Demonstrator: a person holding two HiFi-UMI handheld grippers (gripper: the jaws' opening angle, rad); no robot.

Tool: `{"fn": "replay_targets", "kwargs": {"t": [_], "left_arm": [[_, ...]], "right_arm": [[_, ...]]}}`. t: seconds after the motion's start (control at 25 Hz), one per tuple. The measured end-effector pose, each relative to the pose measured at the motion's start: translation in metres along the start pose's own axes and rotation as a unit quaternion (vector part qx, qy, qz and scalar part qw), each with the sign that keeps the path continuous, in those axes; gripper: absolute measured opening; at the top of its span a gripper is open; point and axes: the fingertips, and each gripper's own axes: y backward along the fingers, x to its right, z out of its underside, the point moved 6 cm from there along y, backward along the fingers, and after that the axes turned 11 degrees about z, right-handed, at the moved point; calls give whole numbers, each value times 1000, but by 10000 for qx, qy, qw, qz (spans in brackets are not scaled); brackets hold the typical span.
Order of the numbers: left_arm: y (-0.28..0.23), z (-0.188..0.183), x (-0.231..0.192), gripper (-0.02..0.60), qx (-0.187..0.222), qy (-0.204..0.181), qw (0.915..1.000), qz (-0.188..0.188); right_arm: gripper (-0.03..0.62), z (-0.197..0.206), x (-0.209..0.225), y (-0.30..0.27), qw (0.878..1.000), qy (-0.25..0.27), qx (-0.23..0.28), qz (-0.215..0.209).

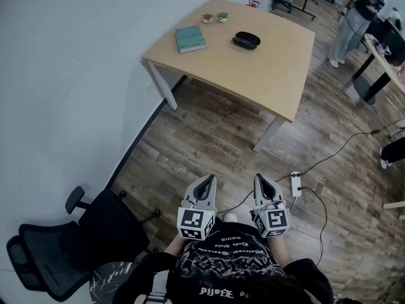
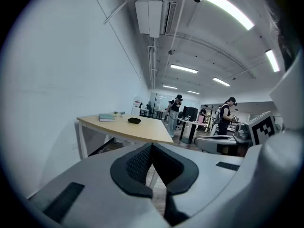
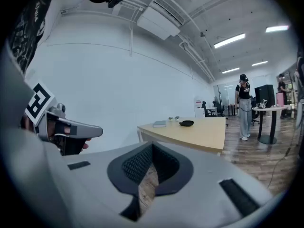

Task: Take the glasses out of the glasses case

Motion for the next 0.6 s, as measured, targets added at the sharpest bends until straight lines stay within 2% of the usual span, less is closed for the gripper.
{"fn": "replay_targets", "kwargs": {"t": [0.4, 0.6], "left_arm": [[4, 12, 15, 3, -30, 93, 9999, 30], [5, 11, 19, 3, 21, 105, 9999, 82]], "right_arm": [[5, 4, 7, 17, 9999, 65, 3, 109], [6, 3, 8, 24, 9999, 58, 121, 18]]}}
